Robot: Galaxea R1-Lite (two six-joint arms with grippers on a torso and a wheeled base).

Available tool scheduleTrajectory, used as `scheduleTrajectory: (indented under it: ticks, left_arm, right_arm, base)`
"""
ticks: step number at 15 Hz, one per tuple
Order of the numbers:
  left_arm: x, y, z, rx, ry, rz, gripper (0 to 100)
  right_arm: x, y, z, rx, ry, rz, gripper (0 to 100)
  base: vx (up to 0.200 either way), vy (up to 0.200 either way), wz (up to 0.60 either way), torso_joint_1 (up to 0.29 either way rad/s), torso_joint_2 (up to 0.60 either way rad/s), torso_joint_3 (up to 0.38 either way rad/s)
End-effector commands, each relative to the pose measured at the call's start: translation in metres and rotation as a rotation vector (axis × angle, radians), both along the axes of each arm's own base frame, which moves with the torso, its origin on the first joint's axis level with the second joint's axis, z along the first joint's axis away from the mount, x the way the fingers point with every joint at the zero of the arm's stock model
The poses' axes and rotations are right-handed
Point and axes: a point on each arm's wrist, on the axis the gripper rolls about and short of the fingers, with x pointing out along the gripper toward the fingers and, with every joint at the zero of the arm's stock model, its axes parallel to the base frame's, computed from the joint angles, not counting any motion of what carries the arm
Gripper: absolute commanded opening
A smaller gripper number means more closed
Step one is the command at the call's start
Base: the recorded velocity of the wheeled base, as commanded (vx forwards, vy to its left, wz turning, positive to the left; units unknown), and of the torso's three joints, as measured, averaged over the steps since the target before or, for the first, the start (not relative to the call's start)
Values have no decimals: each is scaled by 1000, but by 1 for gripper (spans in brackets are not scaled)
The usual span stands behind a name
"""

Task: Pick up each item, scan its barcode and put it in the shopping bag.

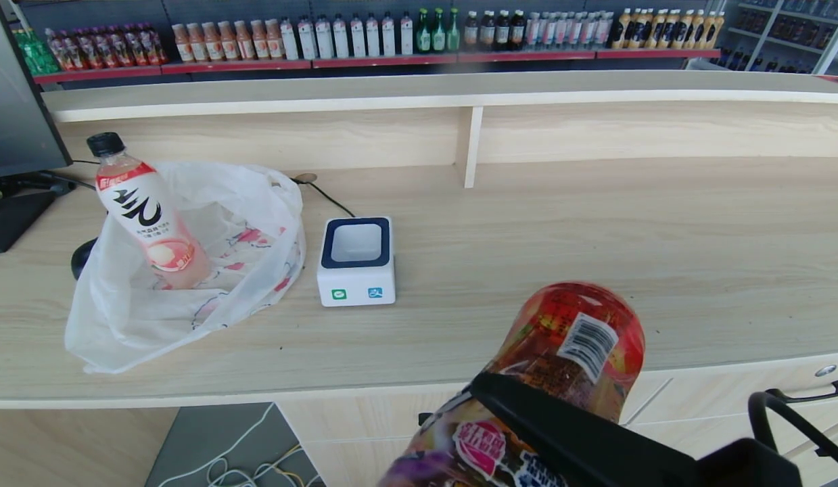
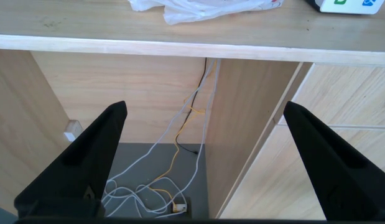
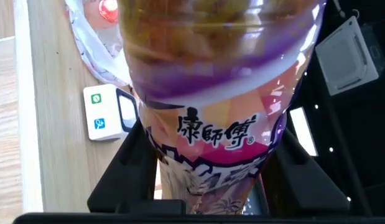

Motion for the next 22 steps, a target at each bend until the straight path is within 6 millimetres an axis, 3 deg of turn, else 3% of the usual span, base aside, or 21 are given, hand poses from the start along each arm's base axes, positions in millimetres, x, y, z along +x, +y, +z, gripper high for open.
scheduleTrajectory:
  ticks: [1, 10, 22]
  left_arm:
    - [0, 0, 0, 0, -1, 0, 100]
    - [0, 0, 0, 0, -1, 0, 100]
    - [0, 0, 0, 0, 1, 0, 100]
  right_arm:
    - [0, 0, 1, -7, -18, -9, 0]
    - [-1, 0, 5, -83, -163, -63, 0]
    - [-1, 3, 6, -81, -165, -59, 0]
  base:
    - [0, 0, 0, 0, 0, 0]
    - [0, 0, 0, 0, 0, 0]
    - [0, 0, 0, 0, 0, 0]
